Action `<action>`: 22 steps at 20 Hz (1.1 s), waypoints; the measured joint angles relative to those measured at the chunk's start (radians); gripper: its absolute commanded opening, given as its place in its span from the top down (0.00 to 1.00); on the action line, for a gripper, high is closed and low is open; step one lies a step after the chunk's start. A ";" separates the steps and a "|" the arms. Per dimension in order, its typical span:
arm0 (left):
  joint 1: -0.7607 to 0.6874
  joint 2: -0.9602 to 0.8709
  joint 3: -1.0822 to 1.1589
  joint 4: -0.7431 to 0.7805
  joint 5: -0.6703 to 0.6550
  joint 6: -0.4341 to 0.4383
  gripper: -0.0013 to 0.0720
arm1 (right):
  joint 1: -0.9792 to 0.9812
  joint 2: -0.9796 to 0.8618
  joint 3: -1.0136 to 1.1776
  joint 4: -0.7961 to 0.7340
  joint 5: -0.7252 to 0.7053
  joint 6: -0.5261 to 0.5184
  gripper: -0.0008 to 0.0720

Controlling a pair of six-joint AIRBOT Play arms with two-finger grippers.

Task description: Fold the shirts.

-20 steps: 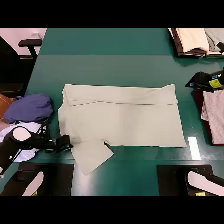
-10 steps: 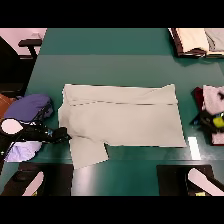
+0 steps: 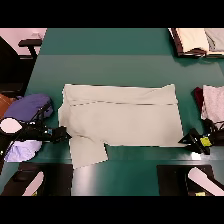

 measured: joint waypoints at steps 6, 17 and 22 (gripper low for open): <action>0.000 0.000 0.002 0.021 -0.006 0.000 0.95 | -0.004 0.031 -0.016 0.015 -0.082 -0.009 0.96; 0.000 0.188 0.119 0.109 -0.301 -0.080 0.95 | 0.042 0.383 0.119 -0.070 0.106 -0.027 0.97; 0.000 0.113 0.236 0.116 -0.263 -0.069 0.95 | 0.251 0.371 0.248 -0.136 0.103 0.049 0.97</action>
